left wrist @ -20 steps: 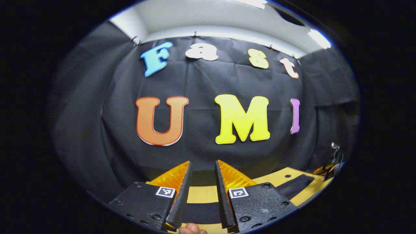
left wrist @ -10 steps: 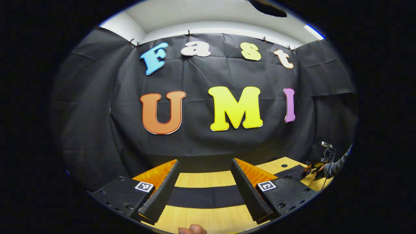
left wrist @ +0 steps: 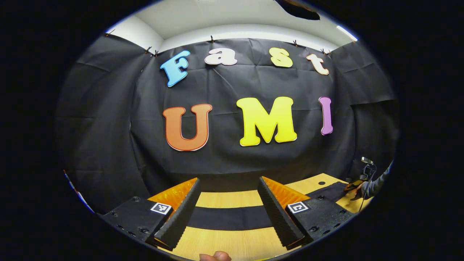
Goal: Grasp the waist and the cuffs of the jeans and fold them to make the two legs overlap; first hold the waist and fold one-third of the jeans toward the cuffs, then hold the cuffs and fold the remaining one-third in the same direction to finish folding.
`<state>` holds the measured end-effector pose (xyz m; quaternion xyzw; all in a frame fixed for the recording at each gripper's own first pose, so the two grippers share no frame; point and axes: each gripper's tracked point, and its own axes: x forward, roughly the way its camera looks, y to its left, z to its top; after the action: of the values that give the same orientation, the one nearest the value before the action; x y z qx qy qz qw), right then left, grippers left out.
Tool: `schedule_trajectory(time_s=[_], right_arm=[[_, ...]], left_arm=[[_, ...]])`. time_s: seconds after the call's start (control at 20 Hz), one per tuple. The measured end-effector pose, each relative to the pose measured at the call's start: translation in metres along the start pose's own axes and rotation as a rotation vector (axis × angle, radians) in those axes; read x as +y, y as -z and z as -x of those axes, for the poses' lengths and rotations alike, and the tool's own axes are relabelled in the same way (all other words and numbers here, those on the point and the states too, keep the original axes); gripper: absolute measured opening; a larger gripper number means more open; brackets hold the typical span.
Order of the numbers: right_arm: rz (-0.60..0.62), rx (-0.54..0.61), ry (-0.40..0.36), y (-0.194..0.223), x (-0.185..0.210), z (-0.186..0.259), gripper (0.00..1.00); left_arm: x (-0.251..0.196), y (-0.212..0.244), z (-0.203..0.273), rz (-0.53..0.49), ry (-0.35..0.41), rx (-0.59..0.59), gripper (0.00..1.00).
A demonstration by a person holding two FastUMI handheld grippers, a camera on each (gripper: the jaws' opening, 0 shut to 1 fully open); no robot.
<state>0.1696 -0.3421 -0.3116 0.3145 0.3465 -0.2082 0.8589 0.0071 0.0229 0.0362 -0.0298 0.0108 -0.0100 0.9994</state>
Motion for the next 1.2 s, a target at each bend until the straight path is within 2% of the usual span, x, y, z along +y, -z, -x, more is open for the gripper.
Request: schedule_trajectory(time_s=[0.05,0.1,0.15,0.2,0.35,0.7,0.75,0.8,0.85,0.9,0.95,1.0,1.05,1.1,1.2], right_arm=[[0.004,-0.009,0.002,-0.005,0.001,0.002,0.21],[0.026,-0.002,0.003,0.0,0.0,0.004,0.07],[0.049,-0.03,0.02,-0.005,0.001,0.001,0.12],[0.08,-0.029,0.041,-0.001,0.002,0.004,0.02],[0.144,-0.057,0.051,-0.007,0.007,0.01,0.02],[0.168,-0.141,-0.002,-0.028,0.028,0.047,0.0],[0.189,-0.163,-0.019,-0.033,0.038,0.057,0.02],[0.216,-0.188,-0.041,-0.037,0.051,0.069,0.02],[0.247,-0.215,-0.066,-0.04,0.07,0.084,0.02],[0.278,-0.242,-0.097,-0.044,0.087,0.096,0.01],[0.308,-0.269,-0.131,-0.047,0.105,0.111,0.05],[0.338,-0.296,-0.163,-0.046,0.125,0.123,0.02],[0.36,-0.321,-0.197,-0.045,0.145,0.136,0.0],[0.375,-0.344,-0.234,-0.04,0.164,0.151,0.02],[0.401,-0.384,-0.301,-0.031,0.186,0.185,0.02]], left_arm=[[0.0,0.001,0.002,0.017,-0.002,0.0,0.94],[0.0,0.001,0.002,0.027,-0.001,0.0,1.0],[0.0,0.001,0.003,0.032,-0.002,0.001,1.0],[0.001,0.001,0.003,0.032,-0.005,0.004,1.0],[0.008,0.0,0.007,0.022,-0.02,0.001,1.0],[0.024,-0.003,0.002,0.055,-0.034,-0.006,1.0],[0.025,-0.003,0.002,0.058,-0.035,-0.01,1.0],[0.027,-0.004,0.0,0.064,-0.034,-0.014,0.94],[0.028,-0.004,-0.001,0.072,-0.032,-0.016,0.94],[0.03,-0.004,-0.001,0.078,-0.03,-0.016,1.0],[0.031,-0.003,-0.001,0.084,-0.031,-0.015,1.0],[0.033,-0.002,-0.003,0.087,-0.032,-0.014,1.0],[0.034,-0.002,-0.003,0.09,-0.033,-0.015,0.94],[0.036,-0.003,-0.004,0.092,-0.033,-0.016,1.0],[0.042,-0.003,-0.003,0.095,-0.04,-0.019,1.0]])
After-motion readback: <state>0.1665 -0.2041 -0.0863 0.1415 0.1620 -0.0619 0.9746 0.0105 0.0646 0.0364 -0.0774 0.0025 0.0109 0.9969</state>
